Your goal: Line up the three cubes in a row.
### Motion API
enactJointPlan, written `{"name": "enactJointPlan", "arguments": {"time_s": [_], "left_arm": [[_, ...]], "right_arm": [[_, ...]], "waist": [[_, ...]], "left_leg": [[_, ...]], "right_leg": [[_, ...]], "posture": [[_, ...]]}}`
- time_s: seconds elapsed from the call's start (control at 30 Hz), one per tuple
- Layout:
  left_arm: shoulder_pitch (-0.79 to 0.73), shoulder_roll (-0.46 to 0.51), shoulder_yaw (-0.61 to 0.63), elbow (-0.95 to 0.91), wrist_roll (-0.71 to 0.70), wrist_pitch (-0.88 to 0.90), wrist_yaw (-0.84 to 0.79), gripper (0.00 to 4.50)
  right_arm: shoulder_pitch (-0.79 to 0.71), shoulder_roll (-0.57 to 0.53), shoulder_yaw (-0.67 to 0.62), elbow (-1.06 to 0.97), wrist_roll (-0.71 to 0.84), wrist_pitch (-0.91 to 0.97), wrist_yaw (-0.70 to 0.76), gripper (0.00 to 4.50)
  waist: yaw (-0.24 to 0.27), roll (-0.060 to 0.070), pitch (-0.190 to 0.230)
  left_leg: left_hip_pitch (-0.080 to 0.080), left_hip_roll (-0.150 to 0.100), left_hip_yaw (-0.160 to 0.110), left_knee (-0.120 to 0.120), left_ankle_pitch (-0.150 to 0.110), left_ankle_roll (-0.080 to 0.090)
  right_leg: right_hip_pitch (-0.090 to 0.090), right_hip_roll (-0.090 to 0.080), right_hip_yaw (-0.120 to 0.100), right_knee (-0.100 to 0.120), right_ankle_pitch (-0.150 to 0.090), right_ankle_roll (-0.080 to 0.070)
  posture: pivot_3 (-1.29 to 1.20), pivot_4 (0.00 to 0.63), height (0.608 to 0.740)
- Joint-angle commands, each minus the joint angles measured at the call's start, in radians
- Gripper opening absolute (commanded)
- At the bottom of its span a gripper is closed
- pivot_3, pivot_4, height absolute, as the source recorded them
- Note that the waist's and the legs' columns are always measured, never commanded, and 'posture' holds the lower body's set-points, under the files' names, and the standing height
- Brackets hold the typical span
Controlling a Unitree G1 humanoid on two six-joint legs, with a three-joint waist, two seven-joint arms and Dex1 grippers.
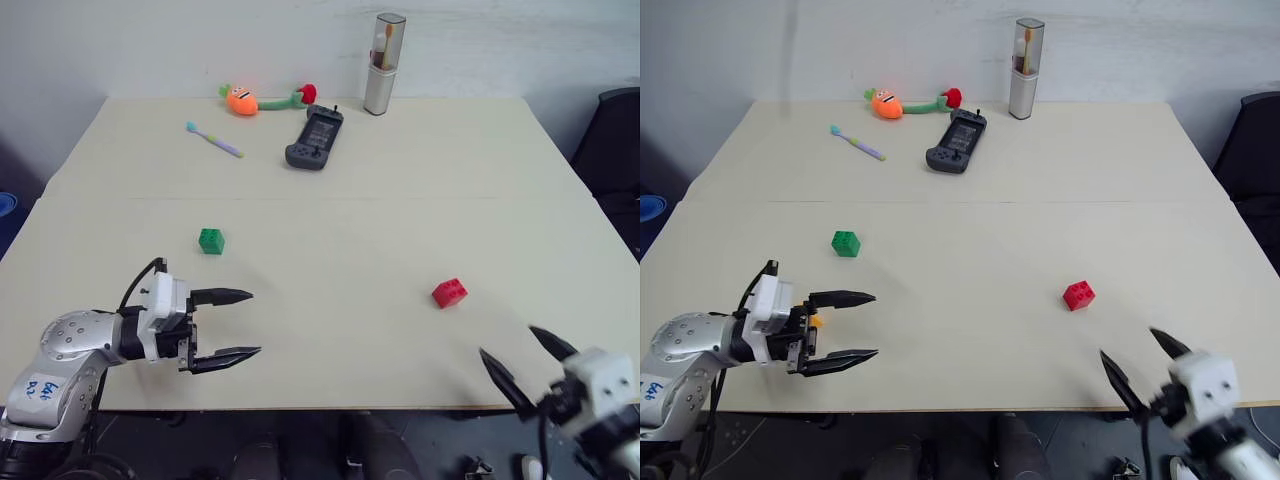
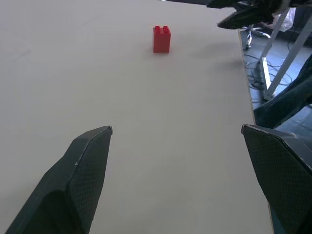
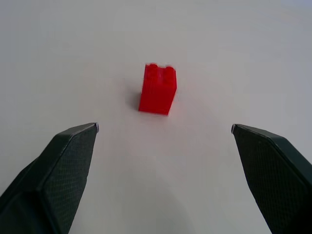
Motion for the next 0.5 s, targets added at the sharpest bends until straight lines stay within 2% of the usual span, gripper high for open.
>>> {"name": "enactJointPlan", "arguments": {"time_s": [0.03,0.17,0.27,0.37,0.5], "left_arm": [[-0.026,-0.003,-0.011,-0.017,0.024,-0.031,0.002,4.47],[-0.038,-0.005,-0.02,-0.011,0.045,-0.048,0.008,4.47],[-0.037,-0.011,-0.024,-0.011,0.053,-0.05,0.015,4.47],[-0.039,-0.013,-0.03,-0.008,0.062,-0.059,0.016,4.5],[-0.04,-0.011,-0.013,-0.012,0.063,-0.06,0.023,4.5]], "right_arm": [[-0.137,-0.066,0.049,-0.036,0.024,0.208,-0.087,4.5],[-0.271,-0.096,0.092,0.002,0.042,0.369,-0.131,4.5],[-0.332,-0.12,0.129,0.091,0.008,0.386,-0.101,4.5],[-0.36,-0.126,0.137,0.149,0.0,0.387,-0.09,3.89],[-0.399,-0.119,0.12,0.197,0.03,0.386,-0.059,2.54]], "waist": [[0.007,0.0,0.0],[0.02,0.0,0.0],[0.026,0.0,0.0],[0.02,0.0,0.0],[0.016,0.0,0.0]], "left_leg": [[-0.001,0.0,0.0,0.0,0.0,0.0],[-0.005,-0.001,-0.001,0.0,0.002,-0.003],[-0.007,-0.001,-0.002,0.0,0.002,-0.003],[-0.009,-0.002,-0.001,0.002,0.001,0.0],[-0.009,-0.002,-0.002,0.003,0.001,0.001]], "right_leg": [[-0.001,0.0,0.0,0.0,0.0,0.0],[-0.004,0.001,-0.001,0.0,-0.001,-0.001],[-0.004,0.001,-0.002,-0.002,-0.001,-0.001],[-0.005,-0.001,-0.002,-0.003,0.001,0.002],[-0.005,-0.001,-0.002,-0.003,0.001,0.002]], "posture": [[0.0,0.15,0.74],[0.0,0.15,0.74],[0.0,0.15,0.74],[0.0,0.15,0.74],[0.0,0.15,0.74]]}}
